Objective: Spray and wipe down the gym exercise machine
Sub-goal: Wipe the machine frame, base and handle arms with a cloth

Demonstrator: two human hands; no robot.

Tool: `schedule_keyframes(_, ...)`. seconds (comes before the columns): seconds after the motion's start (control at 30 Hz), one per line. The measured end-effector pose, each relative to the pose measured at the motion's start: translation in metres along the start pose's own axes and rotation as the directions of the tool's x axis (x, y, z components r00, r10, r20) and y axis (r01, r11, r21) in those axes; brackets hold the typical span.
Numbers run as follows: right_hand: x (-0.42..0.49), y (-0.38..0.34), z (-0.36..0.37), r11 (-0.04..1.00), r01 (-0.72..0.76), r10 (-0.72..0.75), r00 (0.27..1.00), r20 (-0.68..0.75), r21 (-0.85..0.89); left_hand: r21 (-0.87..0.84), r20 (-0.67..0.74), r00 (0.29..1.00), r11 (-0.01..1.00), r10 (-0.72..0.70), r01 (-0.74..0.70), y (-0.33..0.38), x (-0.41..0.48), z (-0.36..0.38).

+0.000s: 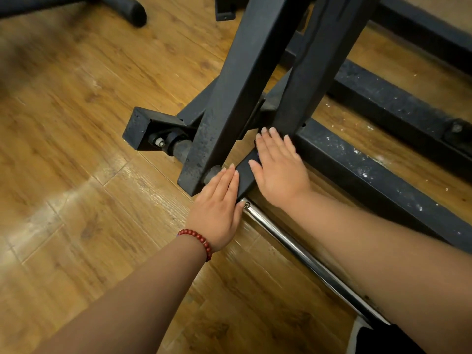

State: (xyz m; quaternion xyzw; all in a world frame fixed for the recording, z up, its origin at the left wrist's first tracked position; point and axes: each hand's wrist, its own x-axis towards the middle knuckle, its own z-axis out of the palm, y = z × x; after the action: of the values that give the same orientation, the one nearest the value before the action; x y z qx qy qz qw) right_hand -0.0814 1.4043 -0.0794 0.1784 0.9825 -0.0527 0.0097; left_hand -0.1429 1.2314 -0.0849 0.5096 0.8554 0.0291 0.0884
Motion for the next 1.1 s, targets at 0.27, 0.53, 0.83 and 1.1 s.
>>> schedule_keyframes(0.27,-0.003,0.020,0.003,0.981,-0.018,0.003,0.997,-0.078,-0.194,0.004,-0.026,0.999,0.999,0.038,-0.037,0.006,0.030,-0.012)
schedule_keyframes(0.53,0.008,0.030,0.010,0.958,-0.003,-0.040,0.989,-0.144,-0.287,-0.047,-0.042,0.998,0.998,0.038,-0.040,0.009,0.046,-0.004)
schedule_keyframes(0.83,0.004,0.022,0.019,0.970,-0.095,0.047,0.977,-0.210,-0.225,-0.055,-0.047,0.998,0.998,0.031,-0.033,0.010,0.046,-0.007)
schedule_keyframes(1.1,-0.006,0.035,0.025,0.969,-0.014,-0.036,0.979,-0.199,-0.246,-0.035,-0.065,0.997,0.999,0.036,-0.039,0.011,0.046,-0.008)
